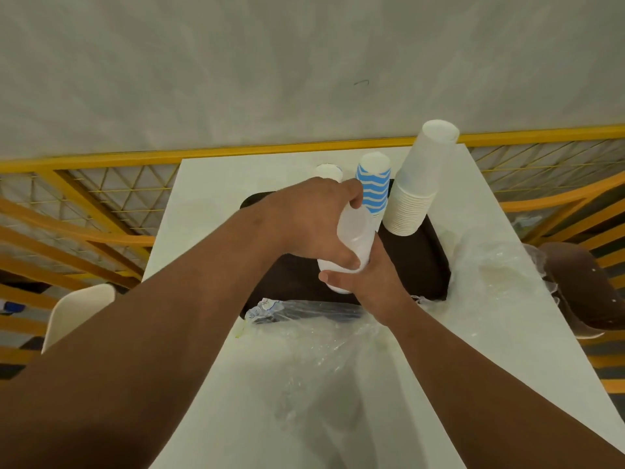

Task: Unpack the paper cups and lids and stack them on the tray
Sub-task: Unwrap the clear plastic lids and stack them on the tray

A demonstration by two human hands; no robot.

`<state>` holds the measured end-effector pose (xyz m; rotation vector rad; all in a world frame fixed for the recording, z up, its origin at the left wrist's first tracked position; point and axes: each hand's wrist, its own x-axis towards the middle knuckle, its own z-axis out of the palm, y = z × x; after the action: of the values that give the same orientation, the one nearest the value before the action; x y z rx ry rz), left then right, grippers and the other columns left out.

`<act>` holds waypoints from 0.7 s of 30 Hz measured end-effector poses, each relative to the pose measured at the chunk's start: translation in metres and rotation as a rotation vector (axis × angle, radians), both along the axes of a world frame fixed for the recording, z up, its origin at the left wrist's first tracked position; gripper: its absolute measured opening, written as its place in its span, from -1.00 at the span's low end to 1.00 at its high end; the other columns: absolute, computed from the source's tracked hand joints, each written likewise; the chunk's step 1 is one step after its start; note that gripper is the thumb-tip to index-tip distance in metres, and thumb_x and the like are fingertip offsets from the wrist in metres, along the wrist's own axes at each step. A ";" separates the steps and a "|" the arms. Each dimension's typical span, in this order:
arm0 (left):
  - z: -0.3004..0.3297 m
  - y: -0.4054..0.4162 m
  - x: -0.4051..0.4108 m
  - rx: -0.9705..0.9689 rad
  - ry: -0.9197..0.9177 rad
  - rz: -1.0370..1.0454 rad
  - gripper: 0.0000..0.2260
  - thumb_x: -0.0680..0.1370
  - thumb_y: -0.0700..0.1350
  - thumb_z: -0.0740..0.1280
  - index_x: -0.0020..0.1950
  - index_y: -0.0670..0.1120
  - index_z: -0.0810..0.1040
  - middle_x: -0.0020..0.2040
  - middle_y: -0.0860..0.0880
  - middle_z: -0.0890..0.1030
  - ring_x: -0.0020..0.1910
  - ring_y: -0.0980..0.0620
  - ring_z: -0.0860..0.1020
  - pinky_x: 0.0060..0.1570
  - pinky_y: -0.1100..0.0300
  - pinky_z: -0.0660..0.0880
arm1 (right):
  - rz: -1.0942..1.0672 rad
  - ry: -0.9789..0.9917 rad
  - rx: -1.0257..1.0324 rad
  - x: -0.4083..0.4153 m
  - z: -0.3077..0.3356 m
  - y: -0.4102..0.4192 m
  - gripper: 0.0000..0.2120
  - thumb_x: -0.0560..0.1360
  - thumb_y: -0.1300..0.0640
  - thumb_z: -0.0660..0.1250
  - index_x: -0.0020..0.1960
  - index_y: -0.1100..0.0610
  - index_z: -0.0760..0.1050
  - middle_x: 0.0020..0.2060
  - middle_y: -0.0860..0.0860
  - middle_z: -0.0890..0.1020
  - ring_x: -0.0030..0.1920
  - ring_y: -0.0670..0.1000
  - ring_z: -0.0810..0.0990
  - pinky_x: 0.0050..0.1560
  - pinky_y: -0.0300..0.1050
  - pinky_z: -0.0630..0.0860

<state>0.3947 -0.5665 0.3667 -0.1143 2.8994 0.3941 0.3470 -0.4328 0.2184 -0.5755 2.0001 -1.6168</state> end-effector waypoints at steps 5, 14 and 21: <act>-0.001 -0.001 0.000 0.076 0.041 0.015 -0.32 0.32 0.17 0.53 0.31 0.10 0.29 0.17 0.07 0.50 0.05 0.04 0.44 -0.11 0.19 0.38 | -0.011 0.010 0.027 0.000 0.000 0.001 -0.19 0.25 0.17 0.63 0.26 -0.22 0.20 0.07 -0.41 0.38 0.07 -0.37 0.45 -0.15 -0.63 0.37; 0.009 -0.005 0.002 0.155 0.138 0.061 -0.25 0.31 0.15 0.55 0.40 0.10 0.29 0.19 0.09 0.51 0.07 0.06 0.47 -0.04 0.20 0.47 | -0.018 -0.028 -0.055 -0.002 0.001 0.002 -0.21 0.22 0.21 0.64 0.27 -0.18 0.31 0.17 -0.24 0.49 0.21 -0.15 0.49 -0.04 -0.42 0.51; 0.023 -0.064 0.012 0.235 0.356 0.294 -0.31 0.29 0.10 0.59 0.34 0.07 0.38 0.16 0.06 0.49 0.07 0.03 0.49 0.01 0.22 0.36 | -0.052 -0.033 -0.049 -0.002 -0.005 -0.003 -0.05 0.13 0.03 0.66 0.39 -0.19 0.24 0.32 -0.16 0.45 0.35 -0.08 0.41 0.35 0.09 0.45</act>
<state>0.4072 -0.6304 0.3900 -0.4812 3.1553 0.8848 0.3446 -0.4354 0.2136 -0.5148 1.9714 -1.6999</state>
